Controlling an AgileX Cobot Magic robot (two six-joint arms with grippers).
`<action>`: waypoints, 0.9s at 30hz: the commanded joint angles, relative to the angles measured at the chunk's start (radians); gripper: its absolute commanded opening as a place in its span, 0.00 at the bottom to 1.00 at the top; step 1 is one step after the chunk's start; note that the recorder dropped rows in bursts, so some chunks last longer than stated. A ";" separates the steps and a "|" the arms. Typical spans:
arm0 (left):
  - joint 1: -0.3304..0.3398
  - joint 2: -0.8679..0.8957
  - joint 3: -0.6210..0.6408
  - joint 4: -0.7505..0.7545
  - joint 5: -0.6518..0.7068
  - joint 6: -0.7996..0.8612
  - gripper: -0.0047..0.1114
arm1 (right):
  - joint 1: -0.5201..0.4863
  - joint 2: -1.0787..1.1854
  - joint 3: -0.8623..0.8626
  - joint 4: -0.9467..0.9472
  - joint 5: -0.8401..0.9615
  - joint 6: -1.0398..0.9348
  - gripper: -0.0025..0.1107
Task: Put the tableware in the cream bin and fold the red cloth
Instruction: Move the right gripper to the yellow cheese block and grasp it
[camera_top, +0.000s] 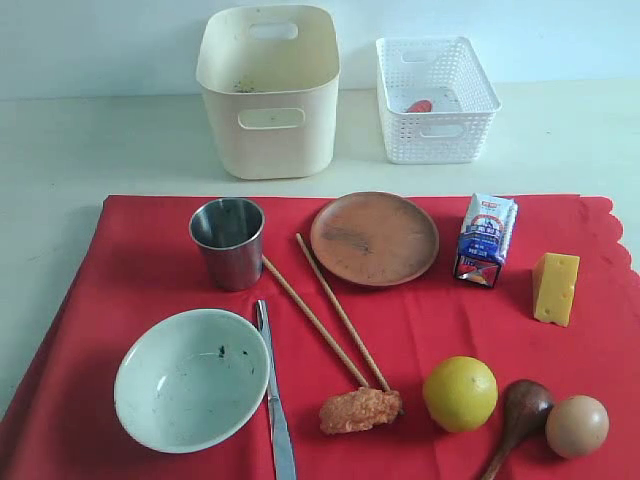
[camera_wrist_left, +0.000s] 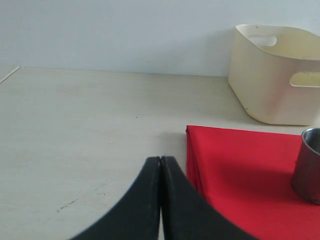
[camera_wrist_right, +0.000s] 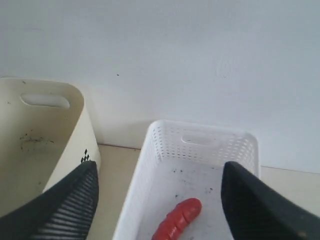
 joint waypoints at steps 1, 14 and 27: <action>-0.005 0.005 -0.001 -0.006 -0.006 0.005 0.05 | -0.003 -0.087 -0.005 -0.091 0.173 -0.010 0.61; -0.005 0.005 -0.001 -0.006 -0.006 0.005 0.05 | -0.003 -0.335 0.098 -0.097 0.516 0.088 0.35; -0.005 0.005 -0.001 -0.006 -0.006 0.005 0.05 | -0.003 -0.595 0.585 -0.255 0.446 0.300 0.02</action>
